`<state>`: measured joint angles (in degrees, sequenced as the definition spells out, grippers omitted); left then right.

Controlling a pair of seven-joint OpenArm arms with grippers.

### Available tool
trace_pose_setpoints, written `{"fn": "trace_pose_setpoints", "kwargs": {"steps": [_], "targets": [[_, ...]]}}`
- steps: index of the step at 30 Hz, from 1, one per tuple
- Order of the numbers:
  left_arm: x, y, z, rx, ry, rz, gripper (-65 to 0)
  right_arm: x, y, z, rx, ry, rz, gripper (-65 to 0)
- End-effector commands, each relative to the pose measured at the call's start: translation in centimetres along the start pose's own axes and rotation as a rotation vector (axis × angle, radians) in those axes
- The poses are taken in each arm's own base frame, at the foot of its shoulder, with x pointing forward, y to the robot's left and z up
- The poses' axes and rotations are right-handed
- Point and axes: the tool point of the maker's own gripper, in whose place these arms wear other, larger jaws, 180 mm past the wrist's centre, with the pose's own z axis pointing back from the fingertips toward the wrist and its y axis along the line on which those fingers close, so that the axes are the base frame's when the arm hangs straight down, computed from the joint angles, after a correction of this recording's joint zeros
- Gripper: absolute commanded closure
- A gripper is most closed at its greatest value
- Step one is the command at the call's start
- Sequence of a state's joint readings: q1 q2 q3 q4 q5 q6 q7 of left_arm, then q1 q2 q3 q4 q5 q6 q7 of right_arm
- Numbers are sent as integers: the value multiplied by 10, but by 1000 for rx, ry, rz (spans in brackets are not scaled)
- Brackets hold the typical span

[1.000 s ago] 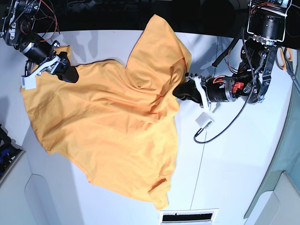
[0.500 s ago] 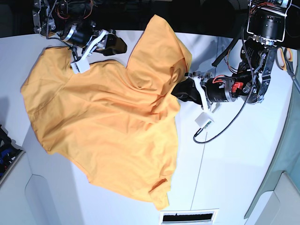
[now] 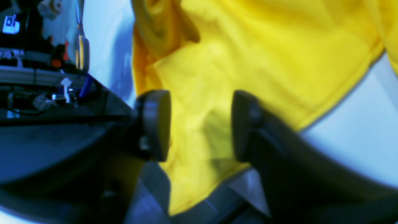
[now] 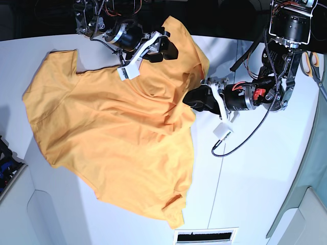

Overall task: Layout the t-shirt on the table in an organized manner, then fold the t-shirt properly
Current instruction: 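Grasp the collar area with the right gripper and pull it toward the right arm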

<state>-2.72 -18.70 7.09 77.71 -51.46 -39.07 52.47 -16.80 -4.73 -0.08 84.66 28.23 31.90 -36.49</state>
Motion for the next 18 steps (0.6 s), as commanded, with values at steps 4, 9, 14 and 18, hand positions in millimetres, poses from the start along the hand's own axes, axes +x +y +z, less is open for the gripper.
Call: {"fn": "trace_pose_setpoints", "kwargs": {"steps": [4,9,14,18], "targets": [[20,-4,4,-20,-59,-27,-245,10,-5,0,-27,-46,47,-46],[22,-6,4,-28,-67,-22,-245,8,-14,3,-61,-35,86,0],[32,-12,8,-37,-89,-52,-245,5,-34,17,-105,-14,99,0],[29,-14,8,-38,-69,-59,-245,14,-40,30,-108,-28,59,-50]]}}
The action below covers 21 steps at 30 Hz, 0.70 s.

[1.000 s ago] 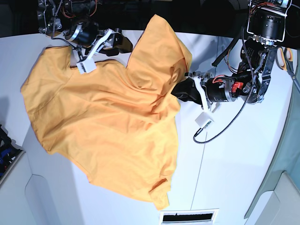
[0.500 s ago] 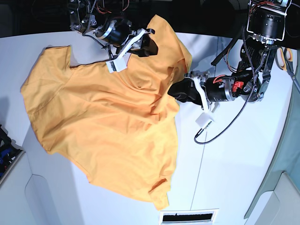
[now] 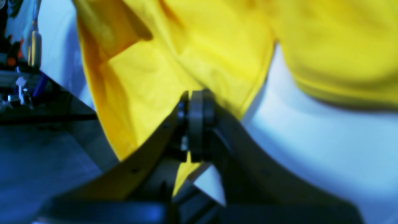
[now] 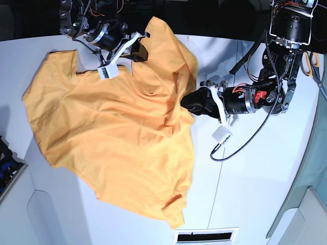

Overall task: Layout the t-shirt on the table in an organized manner, then fold the t-shirt properly
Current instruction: 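Grasp the collar area with the right gripper and pull it toward the right arm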

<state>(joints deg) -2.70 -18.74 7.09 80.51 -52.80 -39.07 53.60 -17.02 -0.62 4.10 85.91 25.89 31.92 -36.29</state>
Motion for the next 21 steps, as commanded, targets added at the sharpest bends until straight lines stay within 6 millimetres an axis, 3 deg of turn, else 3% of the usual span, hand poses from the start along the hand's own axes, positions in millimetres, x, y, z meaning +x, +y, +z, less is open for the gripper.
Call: {"fn": "trace_pose_setpoints", "kwargs": {"steps": [1,3,4,8,14,21], "targets": [[17,-4,4,-17,-49,-28,-245,15,4,5,20,-46,-3,-120],[17,-4,4,-18,-49,-27,-245,25,2,12,19,-75,-20,-231],[17,-4,4,-18,-51,-27,-245,30,0,16,13,-89,-20,-256],[17,-3,4,-12,-48,-30,-245,36,-13,29,-29,-93,-16,-260],[15,0,4,2,-36,-40,-245,13,-20,30,-60,-33,-34,-261],[18,0,4,1,-58,-40,-245,-19,-24,12,-45,-4,-114,-262]]}}
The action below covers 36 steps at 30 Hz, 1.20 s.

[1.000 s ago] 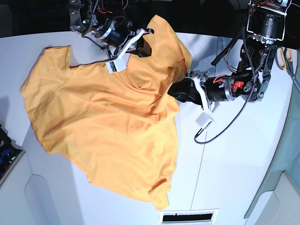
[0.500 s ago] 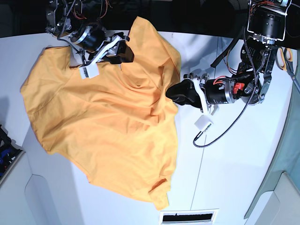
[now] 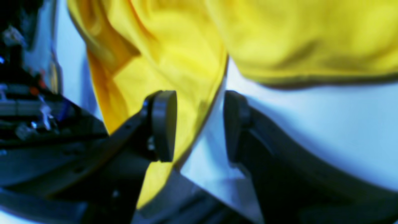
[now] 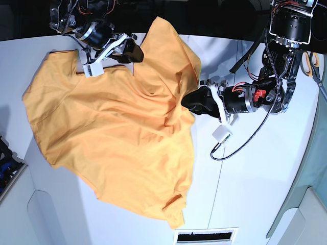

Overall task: Layout the t-shirt on the table in an organized manner, then fold the t-shirt properly
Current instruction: 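Grasp the collar area with the right gripper and pull it toward the right arm, then drag the held fabric with the left gripper across toward the right gripper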

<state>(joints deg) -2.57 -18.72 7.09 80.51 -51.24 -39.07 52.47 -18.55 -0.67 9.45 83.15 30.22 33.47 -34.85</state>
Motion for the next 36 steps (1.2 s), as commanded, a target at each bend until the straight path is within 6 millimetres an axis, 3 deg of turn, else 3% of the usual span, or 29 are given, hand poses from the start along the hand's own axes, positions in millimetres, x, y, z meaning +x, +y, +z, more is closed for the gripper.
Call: {"fn": "trace_pose_setpoints", "kwargs": {"steps": [1,6,10,12,14,17,23,26,28,36], "targets": [[19,-3,5,-15,-56,-29,-245,-13,-5,-3,-28,55,0,-276],[19,-3,5,-16,-56,-29,-245,-26,20,-20,41,114,39,-291],[17,-3,4,-17,-53,-25,-245,-22,44,-33,96,112,88,-274],[16,-3,4,-17,-54,-24,-245,-16,46,-37,95,103,109,-168],[18,-4,5,-24,-60,-19,-245,-8,45,-38,91,93,127,0],[22,-9,5,-51,-81,-1,-245,8,39,-37,75,60,136,0],[35,-31,10,-126,-103,-12,-255,45,3,-11,-44,-25,160,0],[42,-42,14,-146,-107,-45,-357,59,-26,13,-123,-41,179,0],[42,-46,15,-157,-101,-52,-380,67,-45,30,-174,-54,189,0],[40,-32,13,-75,-106,-93,-380,100,-127,113,-398,-97,215,0]]}}
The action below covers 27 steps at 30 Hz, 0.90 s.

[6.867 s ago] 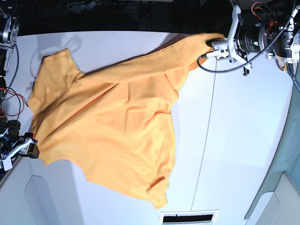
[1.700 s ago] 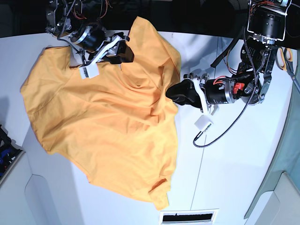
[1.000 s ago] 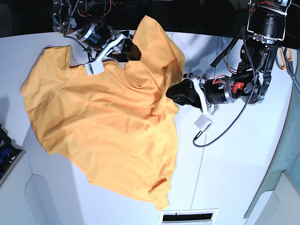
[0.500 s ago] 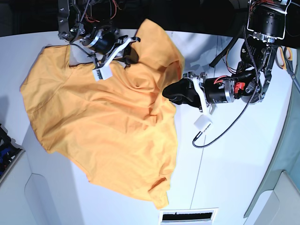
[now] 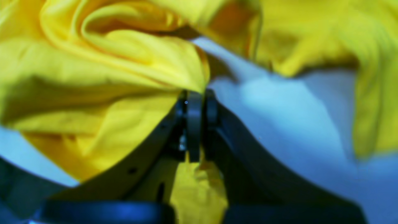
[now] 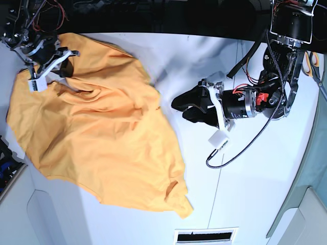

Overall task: Layout the t-shirt on the table in an organized manner, then fold the t-shirt properly
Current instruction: 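Drag the held fabric with the left gripper across toward the right gripper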

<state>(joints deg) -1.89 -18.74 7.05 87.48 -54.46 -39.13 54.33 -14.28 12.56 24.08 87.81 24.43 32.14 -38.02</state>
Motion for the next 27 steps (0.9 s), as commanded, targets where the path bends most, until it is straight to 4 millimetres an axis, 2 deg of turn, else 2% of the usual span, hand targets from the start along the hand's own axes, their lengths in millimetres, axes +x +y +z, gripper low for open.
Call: {"fn": "trace_pose_setpoints", "kwargs": {"steps": [1,3,6,13,15,18,21,22,23,27], "targets": [[17,1,4,4,-60,-37,-380,18,-15,12,-23,-51,12,0],[21,10,3,48,-95,-55,-380,23,-32,23,-49,-58,-6,0],[17,22,-8,84,-114,-21,-380,24,-41,32,-51,-62,-37,0],[-1,11,-75,14,-82,167,-380,19,-30,28,-17,-74,-78,0],[-6,14,-91,24,-68,221,-380,17,-27,26,-10,-70,-87,0],[-8,21,-106,49,-74,273,-378,15,-24,25,-1,-65,-96,0],[-1,16,-117,36,-88,283,-373,18,-20,26,21,-79,-115,0],[2,12,-121,30,-91,280,-357,19,-19,26,27,-84,-120,0],[5,8,-125,25,-93,273,-312,19,-19,26,28,-86,-121,0],[15,-5,-137,6,-101,249,0,17,-19,26,29,-75,-121,0]]}}
